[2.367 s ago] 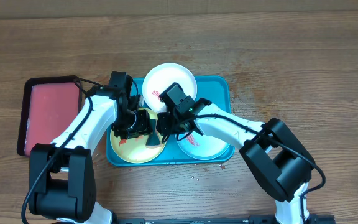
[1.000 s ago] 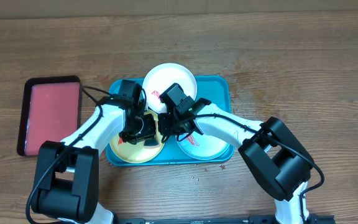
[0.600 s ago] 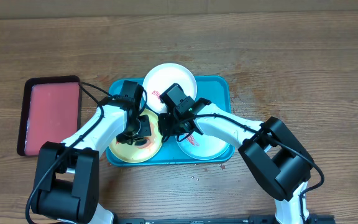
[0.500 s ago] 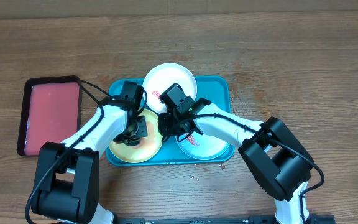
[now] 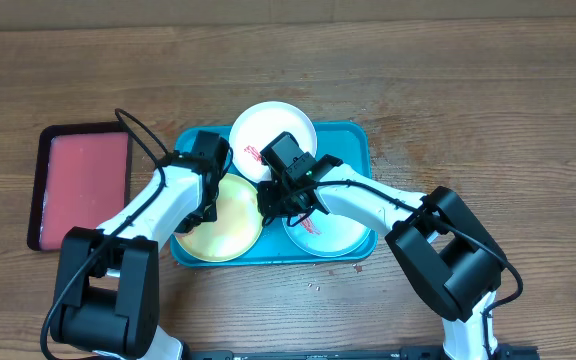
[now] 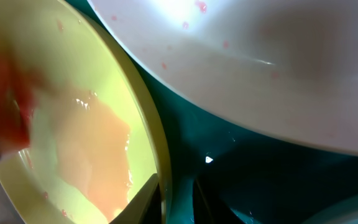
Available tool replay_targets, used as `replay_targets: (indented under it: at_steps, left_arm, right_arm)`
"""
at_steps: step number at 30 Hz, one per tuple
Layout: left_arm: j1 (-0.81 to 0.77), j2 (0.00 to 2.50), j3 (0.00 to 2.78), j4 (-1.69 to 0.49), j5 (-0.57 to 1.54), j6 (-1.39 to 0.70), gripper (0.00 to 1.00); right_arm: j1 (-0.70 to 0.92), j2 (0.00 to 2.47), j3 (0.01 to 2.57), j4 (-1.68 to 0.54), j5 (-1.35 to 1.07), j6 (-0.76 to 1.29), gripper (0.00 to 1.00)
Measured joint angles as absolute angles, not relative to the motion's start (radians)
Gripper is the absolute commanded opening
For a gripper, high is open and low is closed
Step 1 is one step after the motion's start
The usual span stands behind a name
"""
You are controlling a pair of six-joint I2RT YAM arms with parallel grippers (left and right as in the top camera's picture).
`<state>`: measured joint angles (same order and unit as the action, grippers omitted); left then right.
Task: Clean dirty plates on tray and stack at the side
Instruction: 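Continue wiping the yellow plate with the left-held sponge toward its edge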
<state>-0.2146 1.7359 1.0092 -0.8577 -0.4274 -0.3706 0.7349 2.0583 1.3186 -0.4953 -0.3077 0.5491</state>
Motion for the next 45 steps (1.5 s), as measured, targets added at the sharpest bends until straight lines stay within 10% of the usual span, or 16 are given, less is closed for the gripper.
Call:
replay_targets:
  at_steps: [12, 45]
  left_arm:
    - [-0.219, 1.736, 1.048, -0.711, 0.100, -0.367, 0.04]
    - [-0.071, 1.740, 1.051, -0.919, -0.287, -0.413, 0.04]
  right_arm:
    - [0.734, 2.058, 1.319, -0.494, -0.307, 0.550, 0.16]
    - [0.747, 2.064, 1.319, -0.482, -0.329, 0.550, 0.17]
